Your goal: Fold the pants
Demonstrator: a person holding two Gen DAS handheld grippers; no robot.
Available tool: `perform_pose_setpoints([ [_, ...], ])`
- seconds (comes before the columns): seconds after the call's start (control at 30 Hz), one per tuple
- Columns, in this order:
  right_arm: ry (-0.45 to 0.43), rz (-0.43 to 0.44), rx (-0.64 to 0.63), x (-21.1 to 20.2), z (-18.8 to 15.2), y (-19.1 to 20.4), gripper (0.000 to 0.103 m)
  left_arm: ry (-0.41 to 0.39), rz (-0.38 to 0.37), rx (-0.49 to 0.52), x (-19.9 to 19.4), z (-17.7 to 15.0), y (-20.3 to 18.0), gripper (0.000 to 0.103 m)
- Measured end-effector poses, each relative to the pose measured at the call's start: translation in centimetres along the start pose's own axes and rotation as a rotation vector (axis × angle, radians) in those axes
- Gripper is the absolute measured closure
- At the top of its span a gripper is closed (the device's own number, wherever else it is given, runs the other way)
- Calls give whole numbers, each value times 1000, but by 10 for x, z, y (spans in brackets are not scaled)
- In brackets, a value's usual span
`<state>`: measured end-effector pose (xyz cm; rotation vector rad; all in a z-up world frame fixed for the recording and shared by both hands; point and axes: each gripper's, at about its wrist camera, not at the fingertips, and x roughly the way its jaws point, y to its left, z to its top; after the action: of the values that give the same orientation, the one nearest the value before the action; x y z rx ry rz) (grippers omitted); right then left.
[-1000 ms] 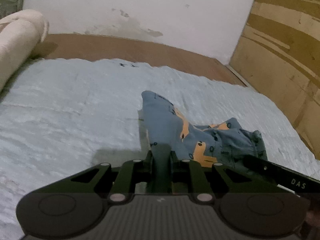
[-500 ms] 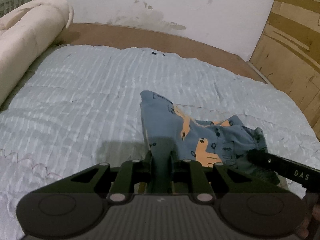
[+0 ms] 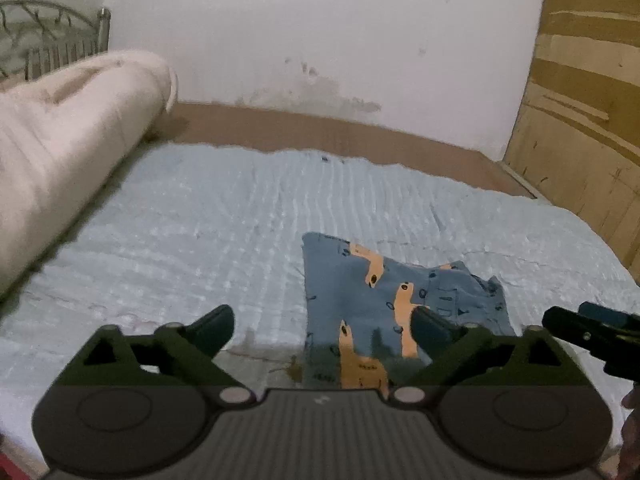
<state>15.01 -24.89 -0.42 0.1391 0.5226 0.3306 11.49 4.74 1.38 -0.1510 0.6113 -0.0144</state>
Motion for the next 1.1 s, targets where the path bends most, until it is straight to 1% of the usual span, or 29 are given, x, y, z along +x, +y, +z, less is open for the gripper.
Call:
perform_pose_setpoints([
  [0.03, -10, -1, -12, -7, -1, 4, 1, -14, 4, 7, -8, -3, 0, 0],
  [0.17, -47, -13, -52, -37, -11, 19, 1, -63, 3, 36, -38, -18, 0, 0],
  [0.27, -46, -9, -79, -56, -22, 28, 1, -80, 10, 55, -57, -33, 0, 0],
  [0.4, -29, -7, -89, -76, -39, 36, 1, -82, 24, 61, -73, -49, 1, 0],
  [0.53, -15, -9, -89, -87, -53, 39, 1, -73, 27, 46, -80, -60, 3, 0],
  [0.67, -6, -8, -87, -92, -59, 40, 1, -76, 27, 50, -86, -63, 2, 0],
  [1.1, -17, -3, -80, -95, -58, 37, 1, -78, 28, 61, -89, -66, 0, 0],
])
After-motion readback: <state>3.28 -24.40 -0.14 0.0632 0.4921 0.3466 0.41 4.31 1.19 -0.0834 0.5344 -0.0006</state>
